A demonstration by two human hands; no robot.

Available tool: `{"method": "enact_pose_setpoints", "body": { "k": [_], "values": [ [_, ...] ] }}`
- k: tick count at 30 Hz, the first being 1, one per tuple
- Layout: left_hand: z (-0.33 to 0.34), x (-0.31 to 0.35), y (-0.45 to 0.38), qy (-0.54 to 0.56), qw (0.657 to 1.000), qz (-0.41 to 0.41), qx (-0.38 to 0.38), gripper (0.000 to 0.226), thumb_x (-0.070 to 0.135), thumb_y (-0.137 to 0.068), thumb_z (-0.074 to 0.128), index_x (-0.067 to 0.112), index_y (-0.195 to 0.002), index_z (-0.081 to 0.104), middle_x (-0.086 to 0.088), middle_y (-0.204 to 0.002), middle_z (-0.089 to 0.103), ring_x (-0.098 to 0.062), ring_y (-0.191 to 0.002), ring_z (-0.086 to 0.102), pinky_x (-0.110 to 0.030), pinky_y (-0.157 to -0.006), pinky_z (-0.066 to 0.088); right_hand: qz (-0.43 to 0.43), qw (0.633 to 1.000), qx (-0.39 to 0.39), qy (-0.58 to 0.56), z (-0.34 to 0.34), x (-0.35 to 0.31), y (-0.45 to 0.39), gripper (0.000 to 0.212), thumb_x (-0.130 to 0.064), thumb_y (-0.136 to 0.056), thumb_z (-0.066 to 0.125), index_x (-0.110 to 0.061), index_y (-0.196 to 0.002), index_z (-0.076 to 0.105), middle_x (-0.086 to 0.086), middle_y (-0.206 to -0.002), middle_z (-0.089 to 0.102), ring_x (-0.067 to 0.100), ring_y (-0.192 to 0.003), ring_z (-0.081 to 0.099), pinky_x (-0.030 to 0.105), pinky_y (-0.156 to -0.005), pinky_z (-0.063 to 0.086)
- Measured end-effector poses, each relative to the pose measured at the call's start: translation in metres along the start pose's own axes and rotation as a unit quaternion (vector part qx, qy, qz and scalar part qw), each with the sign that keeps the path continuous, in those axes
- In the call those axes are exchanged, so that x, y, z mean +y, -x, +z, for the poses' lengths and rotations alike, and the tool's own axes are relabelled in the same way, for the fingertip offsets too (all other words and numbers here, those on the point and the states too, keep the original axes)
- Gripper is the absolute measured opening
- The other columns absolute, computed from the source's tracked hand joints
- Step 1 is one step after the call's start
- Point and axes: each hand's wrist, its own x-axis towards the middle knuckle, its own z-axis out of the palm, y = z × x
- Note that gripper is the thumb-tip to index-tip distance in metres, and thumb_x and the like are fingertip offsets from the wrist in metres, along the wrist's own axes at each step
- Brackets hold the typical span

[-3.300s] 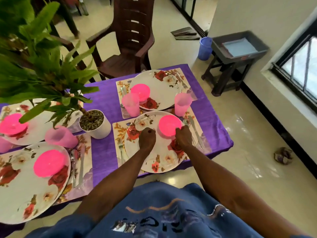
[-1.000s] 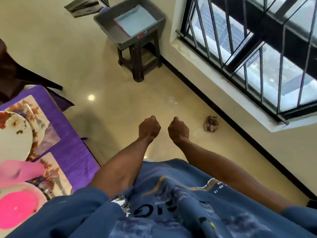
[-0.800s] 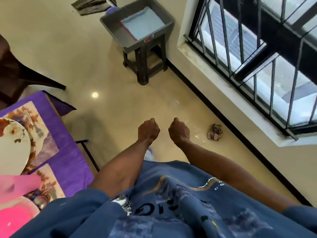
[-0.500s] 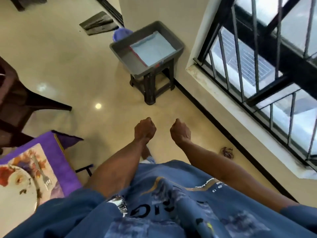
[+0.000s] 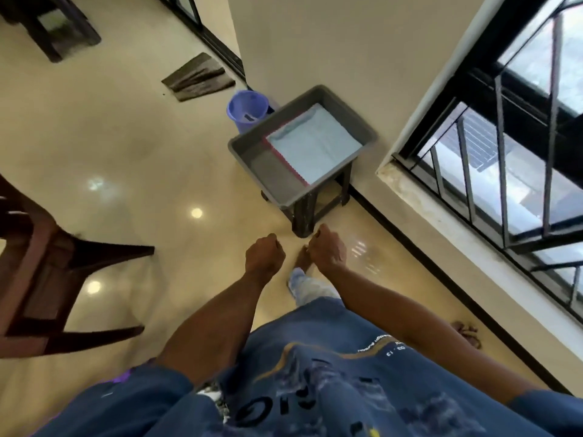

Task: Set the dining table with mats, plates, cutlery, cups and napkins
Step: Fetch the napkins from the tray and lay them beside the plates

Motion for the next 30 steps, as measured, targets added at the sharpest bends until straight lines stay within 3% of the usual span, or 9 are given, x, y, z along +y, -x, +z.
{"method": "enact_pose_setpoints", "body": {
  "k": [6, 10, 13, 19, 25, 30],
  "values": [
    [-0.054, -0.003, -0.125, -0.015, 1.000, 0.019, -0.002, 0.021, 0.016, -0.097, 0.043, 0.004, -0.103, 0.059, -0.017, -0.106, 0.066, -0.035, -0.094, 0.062, -0.034, -0.073, 0.044, 0.042, 0.997, 0.013, -0.070, -0.015, -0.061, -0.107, 0.024, -0.022, -0.092, 0.048, -0.012, -0.110, 0.059, 0.012, -0.104, 0.067, 0.033, -0.095, 0.063, 0.037, -0.075, 0.050],
    [-0.105, 0.017, -0.212, -0.020, 0.998, 0.055, -0.001, 0.024, 0.021, -0.098, 0.047, 0.005, -0.105, 0.063, -0.015, -0.106, 0.067, -0.034, -0.098, 0.063, -0.037, -0.079, 0.048, 0.046, 0.995, 0.021, -0.083, -0.035, -0.123, -0.179, 0.016, -0.019, -0.095, 0.046, -0.012, -0.106, 0.055, 0.007, -0.093, 0.063, 0.025, -0.082, 0.059, 0.029, -0.065, 0.040],
    [-0.127, 0.035, -0.262, 0.004, 0.998, 0.057, -0.005, 0.022, 0.022, -0.100, 0.046, 0.008, -0.096, 0.062, -0.011, -0.099, 0.067, -0.028, -0.093, 0.065, -0.030, -0.073, 0.044, 0.045, 0.995, 0.030, -0.086, -0.044, -0.150, -0.212, 0.015, -0.019, -0.096, 0.047, -0.011, -0.106, 0.056, 0.006, -0.092, 0.064, 0.022, -0.077, 0.055, 0.028, -0.065, 0.038],
    [-0.137, 0.063, -0.336, -0.030, 0.990, 0.116, -0.070, 0.024, 0.025, -0.100, 0.047, 0.008, -0.101, 0.064, -0.009, -0.100, 0.069, -0.026, -0.096, 0.066, -0.032, -0.082, 0.048, 0.155, 0.981, 0.058, -0.097, -0.043, -0.148, -0.259, 0.019, -0.019, -0.097, 0.043, -0.008, -0.105, 0.057, 0.012, -0.097, 0.067, 0.027, -0.079, 0.060, 0.030, -0.064, 0.041],
    [-0.133, 0.071, -0.416, -0.088, 0.956, 0.217, -0.175, 0.012, 0.020, -0.094, 0.052, 0.013, -0.095, 0.062, -0.006, -0.097, 0.066, -0.024, -0.089, 0.063, -0.032, -0.072, 0.045, 0.265, 0.951, 0.112, -0.112, -0.036, -0.146, -0.298, 0.019, -0.014, -0.096, 0.041, -0.006, -0.105, 0.056, 0.012, -0.094, 0.066, 0.030, -0.078, 0.060, 0.034, -0.064, 0.043],
    [-0.119, 0.074, -0.492, -0.123, 0.920, 0.314, -0.199, 0.012, 0.010, -0.093, 0.051, 0.008, -0.092, 0.063, -0.009, -0.096, 0.066, -0.024, -0.084, 0.061, -0.032, -0.068, 0.044, 0.321, 0.929, 0.140, -0.117, -0.014, -0.157, -0.340, 0.019, -0.012, -0.097, 0.040, -0.007, -0.104, 0.056, 0.011, -0.090, 0.065, 0.024, -0.072, 0.056, 0.032, -0.062, 0.042]
  ]
}}
